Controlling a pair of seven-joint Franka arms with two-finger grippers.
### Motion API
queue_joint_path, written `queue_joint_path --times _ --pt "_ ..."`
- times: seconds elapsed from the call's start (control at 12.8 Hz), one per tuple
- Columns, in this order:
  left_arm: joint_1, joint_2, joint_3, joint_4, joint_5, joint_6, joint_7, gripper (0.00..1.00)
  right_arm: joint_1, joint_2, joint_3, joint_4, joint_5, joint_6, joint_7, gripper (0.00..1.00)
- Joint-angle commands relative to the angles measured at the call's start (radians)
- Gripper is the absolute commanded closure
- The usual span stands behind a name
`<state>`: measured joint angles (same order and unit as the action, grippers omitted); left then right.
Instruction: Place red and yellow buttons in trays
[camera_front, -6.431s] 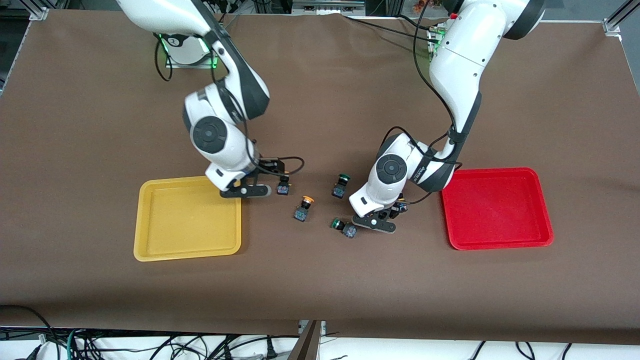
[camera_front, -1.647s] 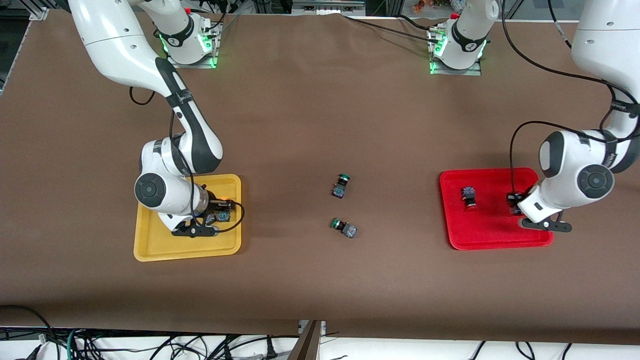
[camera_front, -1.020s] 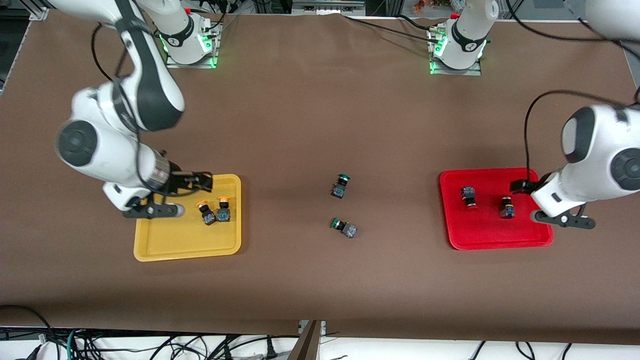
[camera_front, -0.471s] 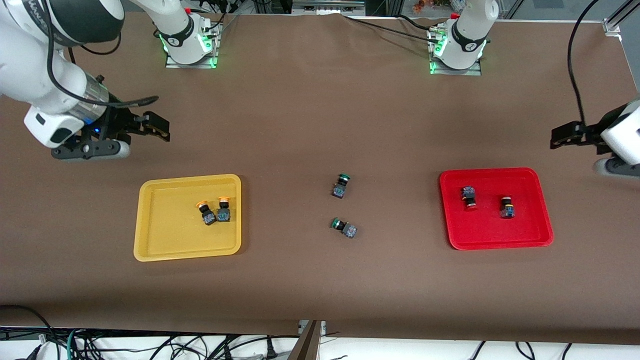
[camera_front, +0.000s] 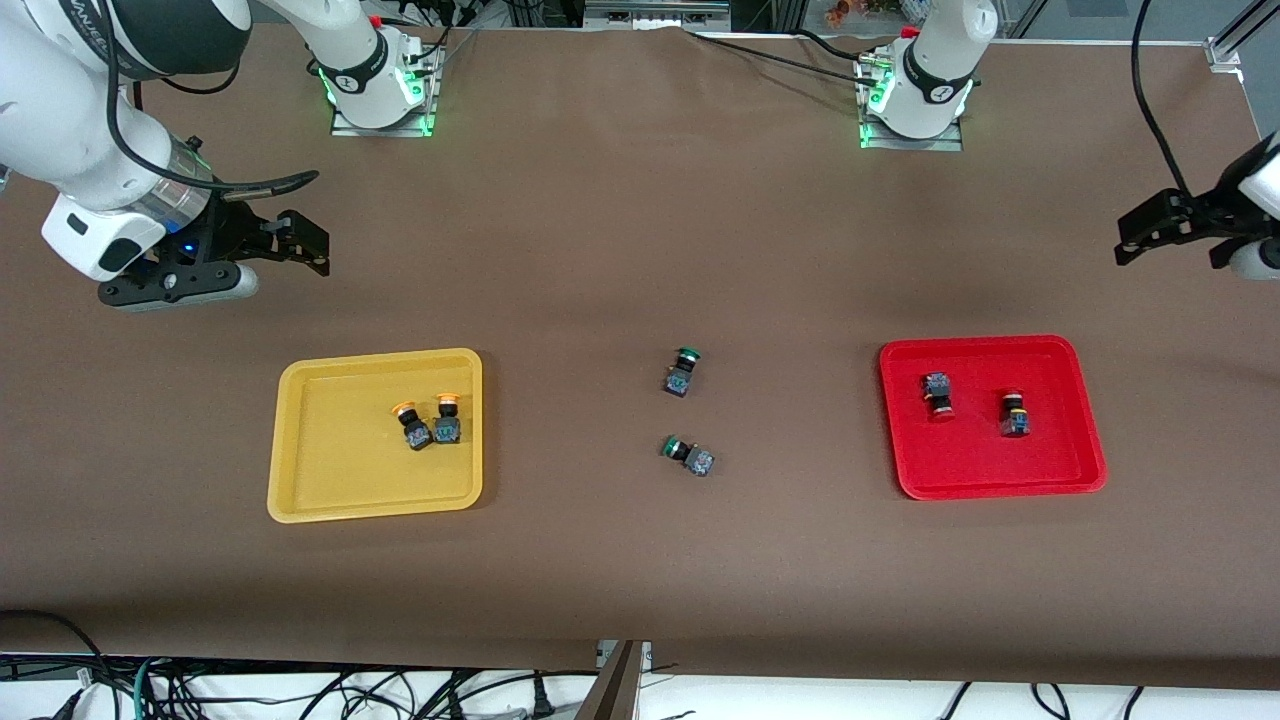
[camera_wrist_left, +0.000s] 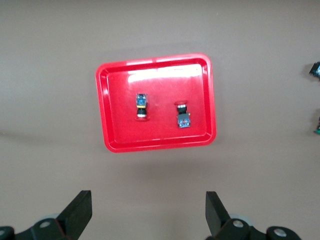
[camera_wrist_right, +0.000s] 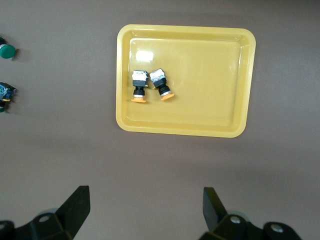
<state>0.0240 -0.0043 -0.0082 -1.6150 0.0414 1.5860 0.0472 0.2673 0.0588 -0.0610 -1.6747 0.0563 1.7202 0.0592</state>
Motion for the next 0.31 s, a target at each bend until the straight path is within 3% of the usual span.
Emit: queue_joint_path --times 0.0,0.24 --pt "0.0 -0.043 -0.027 -0.065 -0.015 0.02 -0.013 0.0 -0.003 0.003 0.0 0.015 -0.01 -0.007 -0.019 0.0" --pt "0.01 -0.029 -0.032 -0.054 -0.015 -0.014 -0.015 0.0 -0.003 0.003 0.0 0.015 -0.012 -0.008 -0.029 0.0"
